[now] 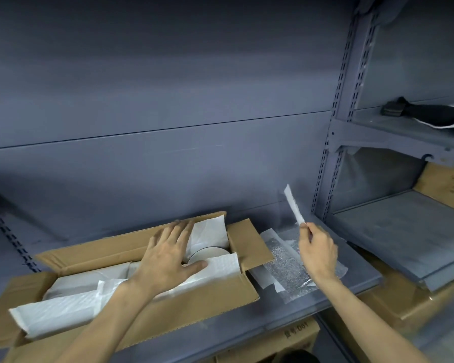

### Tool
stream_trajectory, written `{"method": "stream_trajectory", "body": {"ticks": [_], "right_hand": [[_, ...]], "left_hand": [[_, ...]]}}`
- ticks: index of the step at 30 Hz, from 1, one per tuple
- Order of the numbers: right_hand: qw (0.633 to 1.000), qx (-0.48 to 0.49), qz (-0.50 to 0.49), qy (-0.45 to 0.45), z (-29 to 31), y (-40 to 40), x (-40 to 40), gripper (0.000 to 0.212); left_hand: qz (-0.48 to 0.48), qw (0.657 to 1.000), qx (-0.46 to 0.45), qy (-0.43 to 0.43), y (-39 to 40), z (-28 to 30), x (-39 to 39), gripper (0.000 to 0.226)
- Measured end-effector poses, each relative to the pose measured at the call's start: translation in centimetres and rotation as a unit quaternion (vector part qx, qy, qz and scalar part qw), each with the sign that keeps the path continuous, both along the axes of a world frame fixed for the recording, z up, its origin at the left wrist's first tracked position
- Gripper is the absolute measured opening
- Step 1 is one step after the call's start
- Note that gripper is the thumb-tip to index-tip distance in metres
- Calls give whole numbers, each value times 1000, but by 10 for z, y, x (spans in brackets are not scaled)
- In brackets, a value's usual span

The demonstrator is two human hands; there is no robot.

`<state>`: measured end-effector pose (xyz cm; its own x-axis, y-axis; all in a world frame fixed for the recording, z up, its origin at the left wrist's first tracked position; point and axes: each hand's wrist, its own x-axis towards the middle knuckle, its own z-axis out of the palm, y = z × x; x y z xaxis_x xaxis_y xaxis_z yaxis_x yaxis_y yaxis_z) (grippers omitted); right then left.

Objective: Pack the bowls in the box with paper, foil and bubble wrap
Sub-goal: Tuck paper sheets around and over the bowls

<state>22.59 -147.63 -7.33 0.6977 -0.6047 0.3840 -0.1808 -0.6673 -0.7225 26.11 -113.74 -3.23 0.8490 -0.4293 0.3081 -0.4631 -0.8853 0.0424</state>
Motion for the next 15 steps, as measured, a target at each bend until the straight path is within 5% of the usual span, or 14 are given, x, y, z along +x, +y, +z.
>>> {"method": "stream_trajectory", "body": {"ticks": [10,15], "right_hand": [[996,-83,38,-10,12,12,-3,16],[996,66,37,-56,8,6,-4,15]], "left_hand": [[8,999,26,-28,-6,-15,2,101],[52,996,72,-28,-12,-17,12,114]]}}
